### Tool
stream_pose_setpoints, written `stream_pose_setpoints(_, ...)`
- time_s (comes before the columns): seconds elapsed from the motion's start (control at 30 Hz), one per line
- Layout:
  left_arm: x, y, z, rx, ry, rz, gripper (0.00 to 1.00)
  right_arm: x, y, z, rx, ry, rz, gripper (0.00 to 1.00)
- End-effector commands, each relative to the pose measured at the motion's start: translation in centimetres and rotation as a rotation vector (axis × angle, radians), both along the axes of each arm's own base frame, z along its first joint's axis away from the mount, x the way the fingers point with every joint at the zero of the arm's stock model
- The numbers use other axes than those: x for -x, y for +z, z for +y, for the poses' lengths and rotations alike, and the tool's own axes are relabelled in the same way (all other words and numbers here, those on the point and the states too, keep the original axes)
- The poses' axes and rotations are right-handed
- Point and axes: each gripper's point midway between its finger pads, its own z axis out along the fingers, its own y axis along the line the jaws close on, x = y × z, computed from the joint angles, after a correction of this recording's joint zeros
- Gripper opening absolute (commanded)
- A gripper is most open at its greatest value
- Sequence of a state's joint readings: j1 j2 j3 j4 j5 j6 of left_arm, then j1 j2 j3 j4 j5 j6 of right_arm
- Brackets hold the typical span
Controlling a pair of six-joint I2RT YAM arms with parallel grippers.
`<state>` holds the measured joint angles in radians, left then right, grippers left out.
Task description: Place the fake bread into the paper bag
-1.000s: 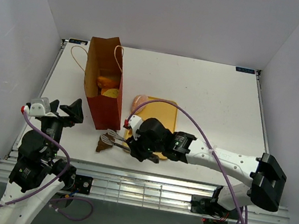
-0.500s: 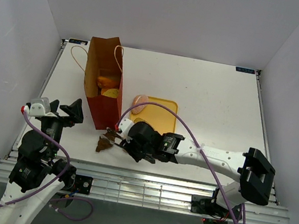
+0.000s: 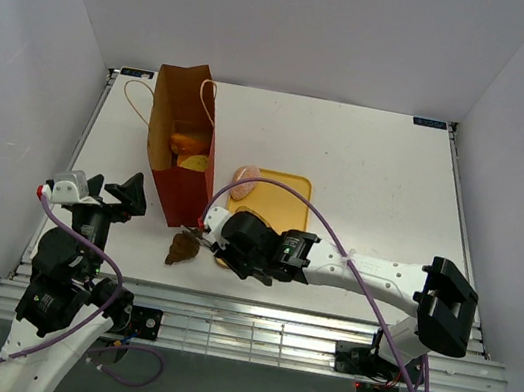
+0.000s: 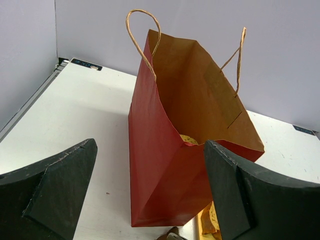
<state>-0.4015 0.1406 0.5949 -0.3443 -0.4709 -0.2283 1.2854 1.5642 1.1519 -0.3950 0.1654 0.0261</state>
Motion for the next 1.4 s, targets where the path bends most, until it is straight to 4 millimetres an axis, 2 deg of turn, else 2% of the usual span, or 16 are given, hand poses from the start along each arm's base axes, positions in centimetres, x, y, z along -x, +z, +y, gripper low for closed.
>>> stream_pose_setpoints(0.0, -0.1, -0.6, -0.1, -0.007, -0.006, 0.009, 0.98, 0.5, 1.7, 1.0, -0.033, 0.036, -0.004, 0.31)
stream_pose_setpoints(0.13, 0.0, -0.5, -0.2, -0.007, -0.008, 0.008, 0.98, 0.7, 1.2, 0.7, -0.02, 0.039, 0.006, 0.23)
stream_pose_setpoints(0.37, 0.0, -0.6, -0.2, -0.007, -0.008, 0.008, 0.98, 0.4, 1.4, 0.4, -0.023, 0.015, -0.004, 0.21)
stream_pose_setpoints(0.6, 0.0, -0.5, -0.1, -0.007, -0.006, 0.008, 0.98, -0.4, 3.7, 0.5, -0.046, -0.02, -0.042, 0.21)
stream_pose_setpoints(0.7, 0.0, -0.5, -0.1, -0.007, -0.006, 0.008, 0.98, -0.7, 4.3, -0.1, -0.044, -0.041, -0.056, 0.21)
stream_pose_setpoints(0.8, 0.0, -0.5, -0.1, -0.007, -0.006, 0.008, 0.98, -0.6, 5.0, -0.3, -0.068, -0.05, -0.054, 0.23)
stream_pose_setpoints(0.9, -0.1, -0.6, -0.1, -0.007, -0.006, 0.009, 0.98, -0.2, 5.6, 0.0, -0.095, -0.038, -0.042, 0.3)
stream_pose_setpoints(0.93, -0.1, -0.6, -0.1, -0.007, -0.006, 0.009, 0.98, -0.2, 5.6, 0.0, -0.096, -0.036, -0.04, 0.36)
stream_pose_setpoints(1.03, -0.1, -0.6, -0.1, -0.007, -0.006, 0.009, 0.98, 0.0, 5.5, 0.4, -0.099, -0.022, -0.027, 0.41)
stream_pose_setpoints(1.37, -0.1, -0.6, -0.1, -0.007, -0.006, 0.009, 0.98, 0.9, 5.0, 1.5, -0.091, 0.027, -0.011, 0.43)
